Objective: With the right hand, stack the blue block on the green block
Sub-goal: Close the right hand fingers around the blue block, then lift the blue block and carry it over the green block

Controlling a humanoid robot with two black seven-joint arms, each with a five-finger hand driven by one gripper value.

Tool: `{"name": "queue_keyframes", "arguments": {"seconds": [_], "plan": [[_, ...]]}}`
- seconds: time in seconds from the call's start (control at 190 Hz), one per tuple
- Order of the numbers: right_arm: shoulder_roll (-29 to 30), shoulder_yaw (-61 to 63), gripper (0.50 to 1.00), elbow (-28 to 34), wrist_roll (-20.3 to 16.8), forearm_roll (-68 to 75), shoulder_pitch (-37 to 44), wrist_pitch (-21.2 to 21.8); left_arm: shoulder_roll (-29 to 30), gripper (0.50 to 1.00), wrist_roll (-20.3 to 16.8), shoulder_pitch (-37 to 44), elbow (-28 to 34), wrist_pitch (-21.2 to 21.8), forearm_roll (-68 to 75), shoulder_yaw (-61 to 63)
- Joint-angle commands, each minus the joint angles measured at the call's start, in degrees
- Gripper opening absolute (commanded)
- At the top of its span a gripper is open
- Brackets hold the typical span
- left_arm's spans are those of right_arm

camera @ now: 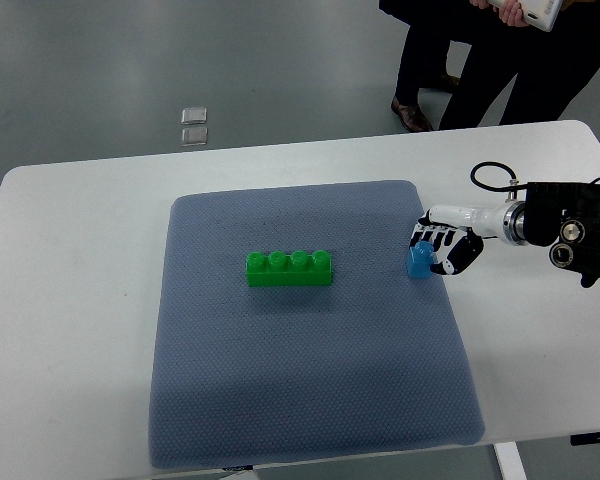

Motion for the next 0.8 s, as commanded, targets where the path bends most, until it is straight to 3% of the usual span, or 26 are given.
{"name": "queue_keyframes", "arguments": {"seconds": [0.0, 0.794], "plan": [[0.1, 0.0, 0.650, 0.0, 0.0, 0.0, 0.0, 0.1, 0.0, 1.000, 0.0, 0.0, 0.0, 0.0, 0.0, 0.0], [0.3, 0.7, 0.509, 0.4, 0.3, 1.1, 2.6, 0.0, 0.0, 1.000, 0.0, 0.0, 0.0, 0.0, 0.0, 0.0]]}}
